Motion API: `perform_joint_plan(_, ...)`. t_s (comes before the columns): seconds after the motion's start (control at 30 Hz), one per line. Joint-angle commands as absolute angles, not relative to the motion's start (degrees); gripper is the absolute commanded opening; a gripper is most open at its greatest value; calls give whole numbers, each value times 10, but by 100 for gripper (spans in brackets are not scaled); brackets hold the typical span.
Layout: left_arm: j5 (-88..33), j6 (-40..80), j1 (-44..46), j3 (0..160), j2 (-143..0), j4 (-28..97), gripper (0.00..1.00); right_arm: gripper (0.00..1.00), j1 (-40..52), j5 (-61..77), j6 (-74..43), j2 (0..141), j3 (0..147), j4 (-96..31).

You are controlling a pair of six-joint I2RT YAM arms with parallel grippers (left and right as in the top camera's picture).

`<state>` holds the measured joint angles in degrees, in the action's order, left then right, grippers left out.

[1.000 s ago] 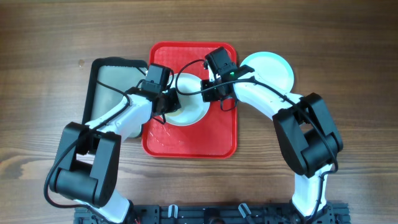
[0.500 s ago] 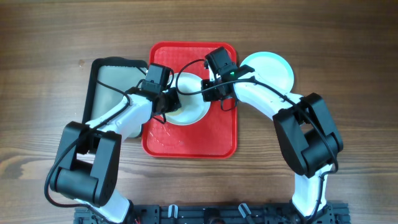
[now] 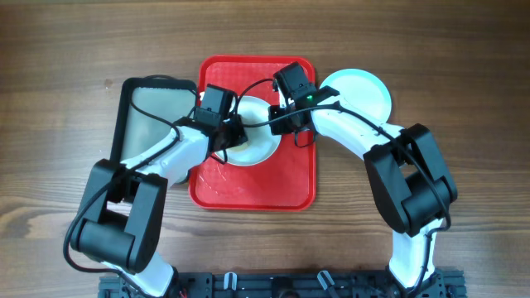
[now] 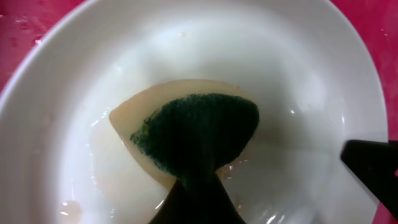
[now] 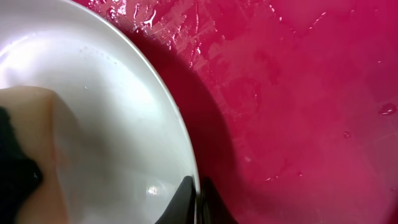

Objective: Clean dirty plates on tray and stack at the side
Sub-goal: 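Scrub the white plate surface with the sponge in the left gripper, then scrub the white plate near the right gripper with the sponge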

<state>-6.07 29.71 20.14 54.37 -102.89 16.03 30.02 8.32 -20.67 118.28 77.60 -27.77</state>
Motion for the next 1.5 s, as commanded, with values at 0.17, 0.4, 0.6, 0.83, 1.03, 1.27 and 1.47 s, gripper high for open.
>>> perform_joint_plan(0.17, -92, 335, 228, 531, -1081, 145, 4, 4, 304, 74, -195, 1182, 772, -283)
perform_joint_plan(0.4, -182, 335, 228, 531, -1081, 114, 4, 4, 304, 74, -195, 1182, 772, -283)
perform_joint_plan(0.6, -202, 335, 228, 531, -1081, 99, 4, 4, 304, 74, -195, 1182, 772, -283)
perform_joint_plan(0.83, -201, 335, 228, 531, -1081, 96, 4, 4, 304, 74, -195, 1182, 772, -281)
perform_joint_plan(1.03, -201, 335, 228, 531, -1081, 96, 4, 4, 304, 74, -195, 1182, 772, -281)
perform_joint_plan(1.27, -215, 335, 228, 531, -1081, 91, 4, 4, 304, 74, -195, 1182, 772, -281)
perform_joint_plan(1.47, -286, 335, 210, 537, -1070, 73, 4, 5, 304, 74, -195, 1182, 772, -281)
